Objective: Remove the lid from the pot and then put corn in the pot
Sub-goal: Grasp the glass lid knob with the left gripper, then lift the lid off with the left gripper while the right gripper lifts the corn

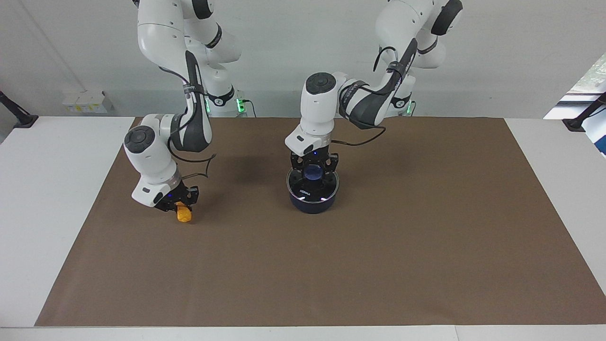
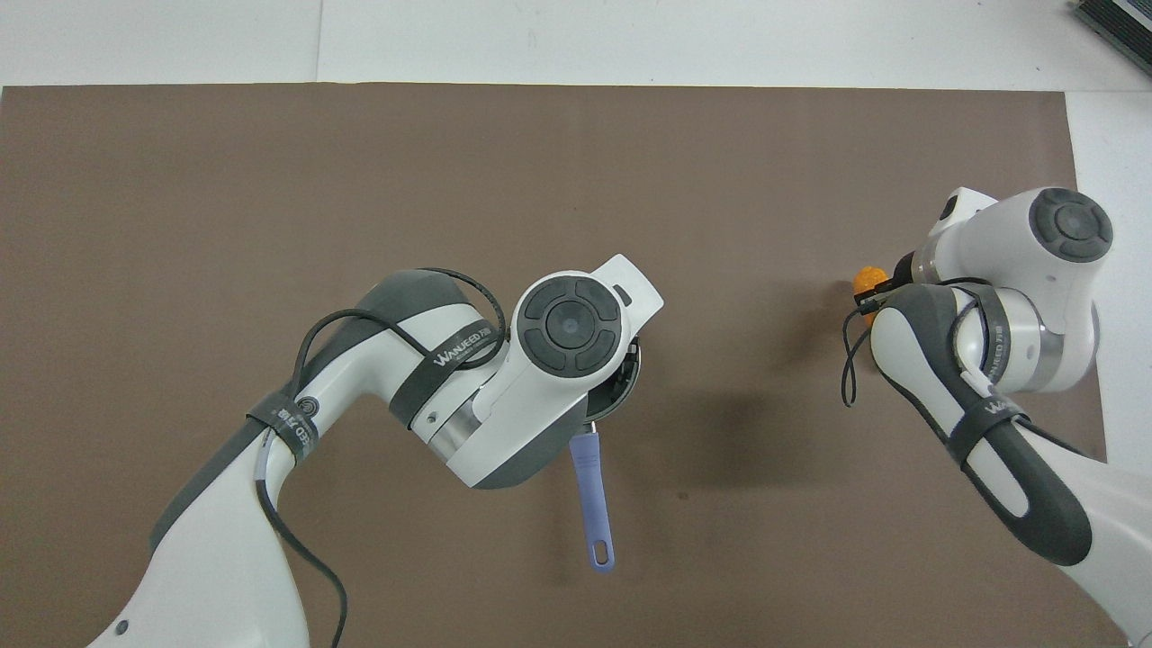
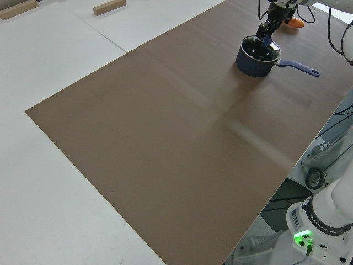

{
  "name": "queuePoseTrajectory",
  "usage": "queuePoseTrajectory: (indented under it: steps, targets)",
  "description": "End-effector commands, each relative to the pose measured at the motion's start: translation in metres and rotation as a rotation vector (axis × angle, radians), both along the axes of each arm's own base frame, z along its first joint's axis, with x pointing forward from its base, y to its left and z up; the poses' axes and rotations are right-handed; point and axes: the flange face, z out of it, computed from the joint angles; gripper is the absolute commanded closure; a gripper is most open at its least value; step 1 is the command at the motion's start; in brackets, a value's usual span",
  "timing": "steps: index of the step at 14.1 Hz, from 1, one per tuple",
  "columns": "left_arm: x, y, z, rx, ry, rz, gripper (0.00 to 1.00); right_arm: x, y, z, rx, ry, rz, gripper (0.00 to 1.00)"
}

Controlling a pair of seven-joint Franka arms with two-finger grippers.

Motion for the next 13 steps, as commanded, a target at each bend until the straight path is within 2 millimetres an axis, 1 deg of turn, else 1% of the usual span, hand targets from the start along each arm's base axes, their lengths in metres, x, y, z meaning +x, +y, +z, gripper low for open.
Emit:
queuePoseTrajectory:
  steps: [1,2,3,5,7,8,9,10,11,13]
  targets:
    - [0.003,-0.002,0.01,0.021,-0.013,0.008,1.0,-0.003,0.037,0.046,0.017,0.024,-0.064,1.0]
    - [0.005,0.0,0.023,0.029,-0.012,0.015,1.0,-0.003,0.049,0.064,0.013,0.03,-0.083,1.0]
    - [0.01,0.005,0.037,0.043,-0.002,0.029,1.0,-0.005,0.053,0.084,0.011,0.026,-0.116,1.0]
    - [0.017,0.019,0.062,0.05,-0.01,0.048,1.0,-0.013,0.064,0.119,0.011,0.03,-0.14,1.0]
    - [0.036,0.051,0.069,0.056,-0.016,0.056,1.0,-0.025,0.063,0.15,0.013,0.035,-0.14,1.0]
    - [0.047,0.072,0.078,0.059,-0.027,0.032,1.0,-0.032,0.064,0.162,0.013,0.037,-0.137,1.0]
    - [0.06,0.092,0.08,0.056,-0.021,0.007,1.0,-0.036,0.064,0.168,0.013,0.04,-0.135,1.0]
    - [0.071,0.111,0.079,0.049,-0.009,-0.021,1.0,-0.037,0.065,0.171,0.014,0.037,-0.134,1.0]
    - [0.082,0.133,0.083,0.045,-0.004,-0.041,1.0,-0.037,0.07,0.17,0.014,0.035,-0.124,1.0]
    - [0.097,0.171,0.084,0.052,0.014,-0.103,1.0,-0.036,0.113,0.181,0.011,0.005,-0.102,1.0]
